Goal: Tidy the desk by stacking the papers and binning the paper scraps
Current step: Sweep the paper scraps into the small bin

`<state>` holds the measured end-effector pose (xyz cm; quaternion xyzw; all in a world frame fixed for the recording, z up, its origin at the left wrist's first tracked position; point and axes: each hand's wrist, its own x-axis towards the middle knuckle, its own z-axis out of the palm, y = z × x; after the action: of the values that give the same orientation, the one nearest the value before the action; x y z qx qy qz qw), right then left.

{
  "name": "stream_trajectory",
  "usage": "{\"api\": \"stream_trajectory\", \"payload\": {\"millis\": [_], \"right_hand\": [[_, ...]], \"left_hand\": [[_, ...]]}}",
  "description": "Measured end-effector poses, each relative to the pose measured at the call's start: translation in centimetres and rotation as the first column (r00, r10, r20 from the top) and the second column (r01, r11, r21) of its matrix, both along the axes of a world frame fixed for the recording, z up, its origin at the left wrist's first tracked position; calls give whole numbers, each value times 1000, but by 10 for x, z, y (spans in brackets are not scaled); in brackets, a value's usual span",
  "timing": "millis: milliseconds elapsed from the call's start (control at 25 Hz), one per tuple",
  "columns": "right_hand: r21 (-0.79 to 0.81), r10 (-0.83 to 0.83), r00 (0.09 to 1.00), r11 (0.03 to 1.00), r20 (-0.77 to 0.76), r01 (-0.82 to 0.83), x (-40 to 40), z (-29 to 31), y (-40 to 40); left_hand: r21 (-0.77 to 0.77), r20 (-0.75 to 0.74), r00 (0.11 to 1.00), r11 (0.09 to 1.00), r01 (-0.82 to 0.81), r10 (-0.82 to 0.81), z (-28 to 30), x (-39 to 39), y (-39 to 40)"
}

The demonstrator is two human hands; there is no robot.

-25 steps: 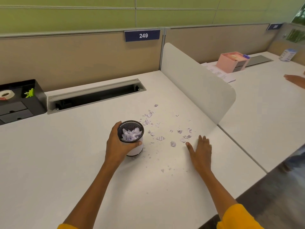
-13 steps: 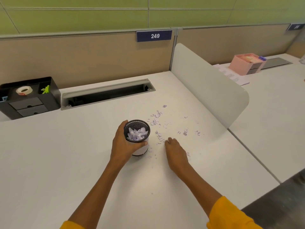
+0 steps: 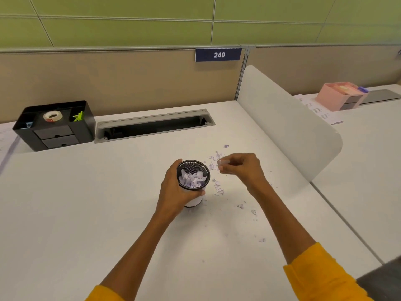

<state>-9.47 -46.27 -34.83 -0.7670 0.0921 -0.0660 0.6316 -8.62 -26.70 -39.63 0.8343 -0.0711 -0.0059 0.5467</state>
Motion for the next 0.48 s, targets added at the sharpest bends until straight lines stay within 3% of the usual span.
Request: {"api": "stream_trajectory", "payload": {"millis": [160,280,360,480], "right_hand": [[-185,169,985,970,42,-159,5,18,32],[-371,250,967,894,-48,-250,7,14,53],[-351,300,952,887,-56,-300,12,15,56],[-176,289,957,944,28,-280,28,24,44]], "left_hand": [[8,-17,1000,1000,8,-7,-5,8,-8],[19,-45,999,1000,11,-10,-8,12,-14],[20,-59,998,1000,5,-4,-10,14,-14],[-15,-44,999,1000,-12,11,-8,18,-5]]}}
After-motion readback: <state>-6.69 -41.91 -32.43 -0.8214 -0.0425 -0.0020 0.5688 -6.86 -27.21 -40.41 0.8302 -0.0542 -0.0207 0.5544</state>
